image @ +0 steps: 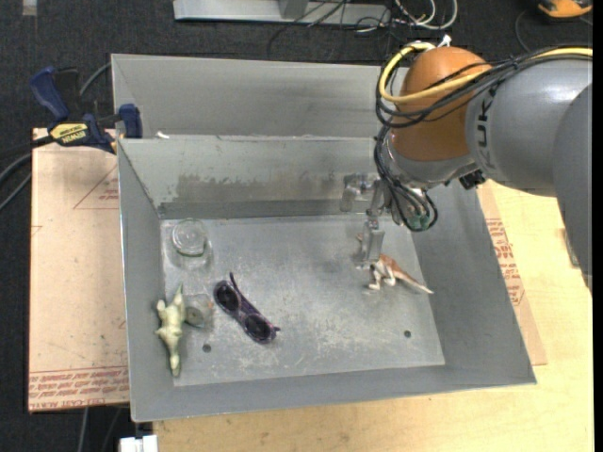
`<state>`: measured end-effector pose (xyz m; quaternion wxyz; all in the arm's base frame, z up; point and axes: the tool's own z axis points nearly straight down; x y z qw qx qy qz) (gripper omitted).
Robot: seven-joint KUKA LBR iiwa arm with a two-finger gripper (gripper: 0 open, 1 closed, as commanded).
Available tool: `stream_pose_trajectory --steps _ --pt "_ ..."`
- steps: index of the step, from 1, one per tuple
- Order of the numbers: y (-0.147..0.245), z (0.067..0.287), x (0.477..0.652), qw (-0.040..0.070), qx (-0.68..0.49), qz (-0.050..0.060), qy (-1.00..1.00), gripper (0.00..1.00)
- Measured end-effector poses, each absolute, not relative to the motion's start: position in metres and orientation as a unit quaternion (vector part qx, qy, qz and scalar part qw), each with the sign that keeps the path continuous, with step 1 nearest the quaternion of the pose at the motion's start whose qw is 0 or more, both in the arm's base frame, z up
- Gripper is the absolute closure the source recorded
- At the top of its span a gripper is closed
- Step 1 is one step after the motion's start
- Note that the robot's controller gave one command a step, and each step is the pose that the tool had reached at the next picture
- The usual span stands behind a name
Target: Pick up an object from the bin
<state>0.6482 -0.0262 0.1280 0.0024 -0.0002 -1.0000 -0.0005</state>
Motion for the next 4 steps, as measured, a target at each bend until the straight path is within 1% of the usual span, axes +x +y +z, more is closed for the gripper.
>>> stream_pose_trajectory --steps 1,2,3,4 --pt "-0.026 0.133 0.65 -0.001 0.0 0.0 -1.0 0.0" --pt "-0.095 0.068 0.615 0.003 -0.042 0.0 -0.999 0.0" --pt "-0.114 0.122 0.623 -0.005 -0.002 0.001 -1.0 0.0" --pt "-0.061 0.099 0.58 0.005 -0.064 -0.001 -0.998 0.0"
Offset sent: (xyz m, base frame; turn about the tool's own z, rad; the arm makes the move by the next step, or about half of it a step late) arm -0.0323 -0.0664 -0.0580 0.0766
